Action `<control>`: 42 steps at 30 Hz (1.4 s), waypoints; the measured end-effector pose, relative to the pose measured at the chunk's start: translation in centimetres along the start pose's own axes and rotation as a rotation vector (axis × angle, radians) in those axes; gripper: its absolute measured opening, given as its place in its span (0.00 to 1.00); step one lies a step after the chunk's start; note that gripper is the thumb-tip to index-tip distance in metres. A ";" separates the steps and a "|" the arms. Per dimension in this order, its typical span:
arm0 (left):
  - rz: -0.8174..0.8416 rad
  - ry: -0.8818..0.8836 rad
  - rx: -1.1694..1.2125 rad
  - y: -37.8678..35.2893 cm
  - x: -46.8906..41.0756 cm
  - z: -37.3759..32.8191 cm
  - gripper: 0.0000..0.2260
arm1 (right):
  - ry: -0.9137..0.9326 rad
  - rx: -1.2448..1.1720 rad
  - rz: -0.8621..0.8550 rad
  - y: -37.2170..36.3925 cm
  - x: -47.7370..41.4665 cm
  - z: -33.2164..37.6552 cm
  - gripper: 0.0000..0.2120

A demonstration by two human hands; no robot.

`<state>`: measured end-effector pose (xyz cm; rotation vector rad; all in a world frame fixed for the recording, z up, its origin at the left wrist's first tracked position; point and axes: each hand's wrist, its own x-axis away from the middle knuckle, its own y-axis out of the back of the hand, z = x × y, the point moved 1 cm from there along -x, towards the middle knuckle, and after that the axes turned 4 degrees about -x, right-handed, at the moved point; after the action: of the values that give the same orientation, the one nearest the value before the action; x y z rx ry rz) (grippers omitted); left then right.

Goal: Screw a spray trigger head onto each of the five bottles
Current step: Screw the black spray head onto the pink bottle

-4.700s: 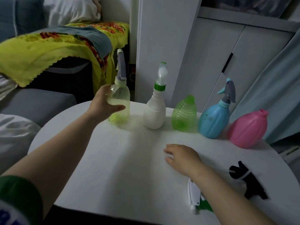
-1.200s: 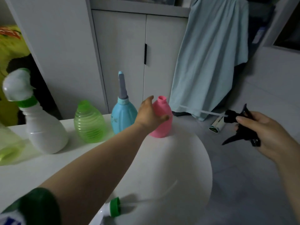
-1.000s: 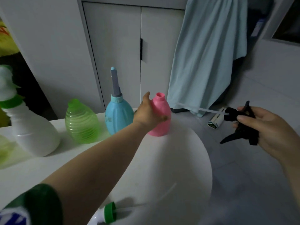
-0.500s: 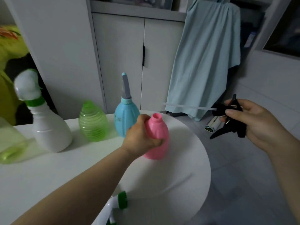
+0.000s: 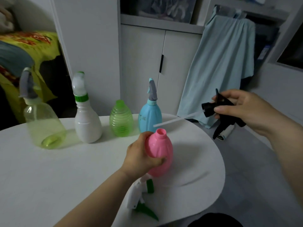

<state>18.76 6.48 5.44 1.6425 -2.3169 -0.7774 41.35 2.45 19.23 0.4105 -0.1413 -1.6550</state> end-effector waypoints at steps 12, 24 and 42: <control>-0.001 0.003 0.023 0.3 1.0 0.3 0.31 | 0.010 0.284 0.114 -0.5 -0.7 4.4 0.14; 0.013 0.020 0.022 0.2 0.8 0.5 0.33 | 0.050 0.706 0.282 -6.5 -2.5 5.1 0.14; 0.003 -0.010 0.043 0.0 0.4 1.2 0.35 | 0.011 0.968 0.515 -11.6 -3.2 2.6 0.11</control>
<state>18.09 6.50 4.41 1.6565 -2.3583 -0.7412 29.86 6.75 18.39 1.0085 -0.9747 -0.9820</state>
